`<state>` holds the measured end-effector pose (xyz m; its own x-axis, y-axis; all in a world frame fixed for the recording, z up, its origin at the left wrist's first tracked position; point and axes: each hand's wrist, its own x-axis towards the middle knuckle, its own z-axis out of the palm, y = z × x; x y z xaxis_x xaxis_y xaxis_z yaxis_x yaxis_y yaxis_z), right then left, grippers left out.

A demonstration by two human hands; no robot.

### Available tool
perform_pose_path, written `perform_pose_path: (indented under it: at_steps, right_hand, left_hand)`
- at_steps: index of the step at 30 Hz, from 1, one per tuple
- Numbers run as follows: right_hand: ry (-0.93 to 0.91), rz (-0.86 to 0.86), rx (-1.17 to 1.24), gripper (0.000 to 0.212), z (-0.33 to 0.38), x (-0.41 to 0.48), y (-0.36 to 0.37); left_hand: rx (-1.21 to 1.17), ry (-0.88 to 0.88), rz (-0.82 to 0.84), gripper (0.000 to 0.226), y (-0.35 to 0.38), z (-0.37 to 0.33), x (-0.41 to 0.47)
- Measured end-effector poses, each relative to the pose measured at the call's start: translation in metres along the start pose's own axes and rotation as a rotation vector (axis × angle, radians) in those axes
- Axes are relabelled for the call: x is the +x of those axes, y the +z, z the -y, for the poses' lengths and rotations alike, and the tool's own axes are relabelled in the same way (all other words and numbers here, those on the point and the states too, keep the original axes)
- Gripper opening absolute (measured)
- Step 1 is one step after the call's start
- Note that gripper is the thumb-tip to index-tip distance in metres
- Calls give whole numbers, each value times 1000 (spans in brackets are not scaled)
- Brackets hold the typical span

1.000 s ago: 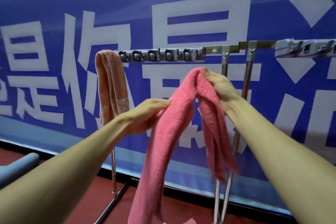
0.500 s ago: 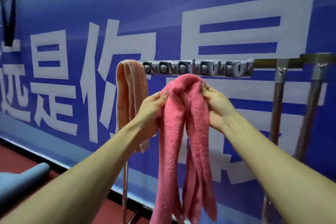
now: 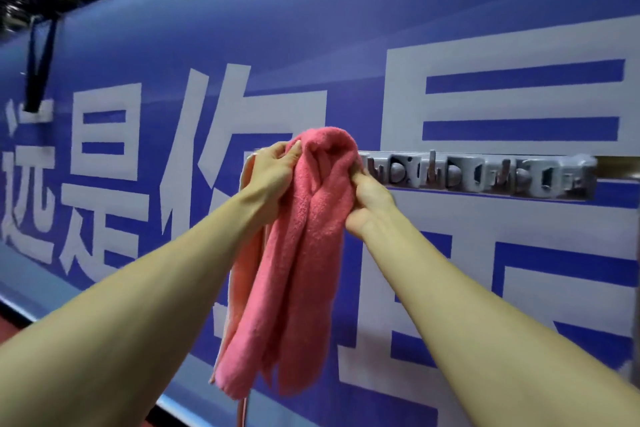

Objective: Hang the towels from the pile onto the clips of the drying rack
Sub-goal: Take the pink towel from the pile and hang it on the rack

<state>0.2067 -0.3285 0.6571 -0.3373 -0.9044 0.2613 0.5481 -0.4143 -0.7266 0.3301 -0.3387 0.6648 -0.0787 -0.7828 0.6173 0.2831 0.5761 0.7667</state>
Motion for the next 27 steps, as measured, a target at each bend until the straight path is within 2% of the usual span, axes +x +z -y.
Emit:
perform_pose_path:
  at_steps: [3, 7, 9, 11, 16, 17, 19, 20, 22, 24, 27]
  right_hand:
    - [-38, -158, -51, 15, -5, 7, 4]
    - [-55, -356, -226, 30, -13, 14, -12]
    - [-64, -371, -326, 43, -16, 18, -20]
    - [-81, -362, -435, 73, -18, 25, -28]
    - [-124, -374, -608, 93, -17, 47, -44]
    - [-135, -365, -625, 88, -14, 42, -45]
    - [-147, -352, -707, 53, -9, 11, -39]
    - [-164, -347, -768, 36, -6, -8, -35]
    - [-242, -312, -915, 17, -1, -32, -37]
    - [-290, -247, -1040, 8, 4, -50, -44]
    - [-240, -169, -1136, 9, 16, -85, -60]
  left_hand:
    - [216, 5, -97, 22, 3, 12, 21]
    - [283, -58, -102, 29, -3, 47, 18]
    - [311, -93, -60, 31, -7, 64, 11]
    - [304, -96, -57, 27, -7, 73, 7]
    - [194, -147, 52, 22, -8, 65, -7]
    - [194, -146, 67, 21, -10, 63, -14]
    - [219, -133, 22, 20, -16, 60, -31]
    - [233, -114, -40, 22, -19, 60, -40]
    - [248, -64, -171, 21, -22, 58, -61]
    - [207, -37, -221, 14, -21, 52, -83]
    - [146, -43, -139, 13, -12, 36, -114]
